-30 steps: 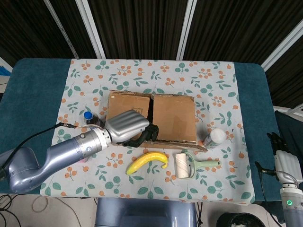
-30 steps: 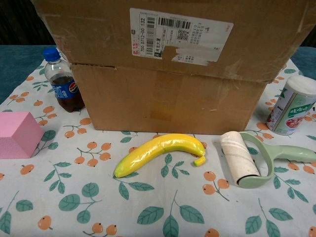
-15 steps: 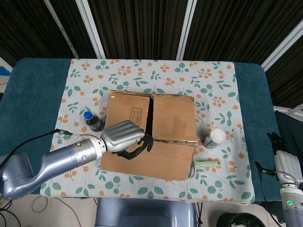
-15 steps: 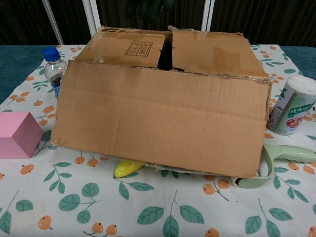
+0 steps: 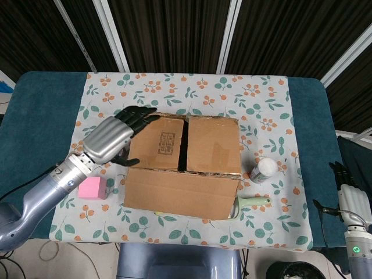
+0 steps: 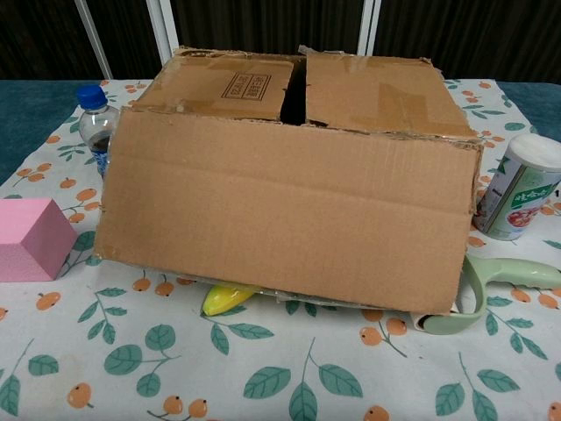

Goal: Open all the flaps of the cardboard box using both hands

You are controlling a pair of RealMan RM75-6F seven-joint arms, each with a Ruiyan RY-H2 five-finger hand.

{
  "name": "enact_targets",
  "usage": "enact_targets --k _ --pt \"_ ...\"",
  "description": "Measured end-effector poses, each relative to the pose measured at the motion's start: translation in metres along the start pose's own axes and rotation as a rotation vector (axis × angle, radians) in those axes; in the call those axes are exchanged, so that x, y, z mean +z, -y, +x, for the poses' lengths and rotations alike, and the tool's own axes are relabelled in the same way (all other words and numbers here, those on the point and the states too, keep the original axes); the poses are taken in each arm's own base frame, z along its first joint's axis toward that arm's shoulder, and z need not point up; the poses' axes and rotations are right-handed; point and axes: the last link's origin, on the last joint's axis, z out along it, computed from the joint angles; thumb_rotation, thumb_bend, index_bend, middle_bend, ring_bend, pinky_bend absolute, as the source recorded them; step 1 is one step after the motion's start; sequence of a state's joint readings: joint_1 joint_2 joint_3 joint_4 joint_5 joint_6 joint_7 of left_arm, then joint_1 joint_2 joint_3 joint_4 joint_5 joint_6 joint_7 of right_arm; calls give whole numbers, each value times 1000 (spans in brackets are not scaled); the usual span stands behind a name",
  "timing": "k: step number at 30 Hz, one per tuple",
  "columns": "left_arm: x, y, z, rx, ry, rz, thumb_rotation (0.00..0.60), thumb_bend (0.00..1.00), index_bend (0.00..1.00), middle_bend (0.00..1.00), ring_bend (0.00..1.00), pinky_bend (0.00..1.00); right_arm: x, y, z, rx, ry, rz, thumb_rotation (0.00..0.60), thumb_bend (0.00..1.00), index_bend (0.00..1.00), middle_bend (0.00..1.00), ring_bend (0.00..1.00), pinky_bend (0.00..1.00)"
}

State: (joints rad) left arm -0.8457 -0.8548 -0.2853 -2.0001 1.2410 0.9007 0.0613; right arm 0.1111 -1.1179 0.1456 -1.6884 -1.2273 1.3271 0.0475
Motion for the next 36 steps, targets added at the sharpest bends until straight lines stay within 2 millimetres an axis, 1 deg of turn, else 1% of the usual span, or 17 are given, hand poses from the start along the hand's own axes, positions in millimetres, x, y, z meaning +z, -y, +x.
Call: enact_targets --k 4,7,9,11,14,18,20,23,24,25,27,28,30,32,36 --pt "-32 29 -10 57 -106 140 600 138 0 0 0 63 1 1 3 -23 -17 6 600 242 0 0 0 236" --pt "-65 51 -25 76 -163 263 600 138 0 0 0 62 3 3 6 -40 -32 19 600 237 0 0 0 237" --pt "-92 65 -38 79 -187 352 600 138 0 0 0 62 4 6 10 -50 -39 34 600 217 0 0 0 237" --pt "-117 74 -51 79 -196 422 600 139 0 0 0 62 8 11 14 -62 -48 44 600 202 0 0 0 236" --pt "-145 79 -67 78 -208 479 600 139 0 0 0 62 17 23 26 -91 -68 87 600 202 0 0 0 236" --pt "-164 83 -76 61 -231 516 600 147 0 0 0 62 37 50 47 -166 -103 202 600 202 0 0 0 236" --pt "-169 86 -78 37 -246 528 600 151 0 0 0 62 47 64 55 -197 -108 252 600 253 0 0 0 236" --pt "-172 88 -77 20 -261 528 600 152 0 0 0 62 64 91 67 -251 -107 336 600 497 0 0 0 236" --pt "-173 89 -77 20 -263 527 600 152 0 0 0 62 71 103 71 -274 -107 372 600 633 0 2 6 236" --pt "-173 90 -76 21 -265 526 600 152 0 0 0 62 75 113 74 -291 -107 400 600 712 5 11 16 236" --pt "-173 90 -75 17 -267 523 600 152 0 0 0 62 86 136 79 -335 -101 466 600 917 59 73 71 235" --pt "-173 90 -75 13 -267 522 600 152 0 0 0 62 90 146 80 -355 -100 496 600 973 97 106 97 235" --pt "-173 91 -75 5 -266 520 600 153 0 0 0 62 99 171 83 -402 -102 566 600 1000 140 139 127 238" --pt "-173 92 -74 -2 -263 523 600 153 0 0 0 62 106 192 85 -443 -102 625 600 1000 173 164 150 244" --pt "-173 96 -72 -12 -263 540 600 153 0 0 0 62 121 247 79 -524 -82 768 600 1000 265 236 207 258"
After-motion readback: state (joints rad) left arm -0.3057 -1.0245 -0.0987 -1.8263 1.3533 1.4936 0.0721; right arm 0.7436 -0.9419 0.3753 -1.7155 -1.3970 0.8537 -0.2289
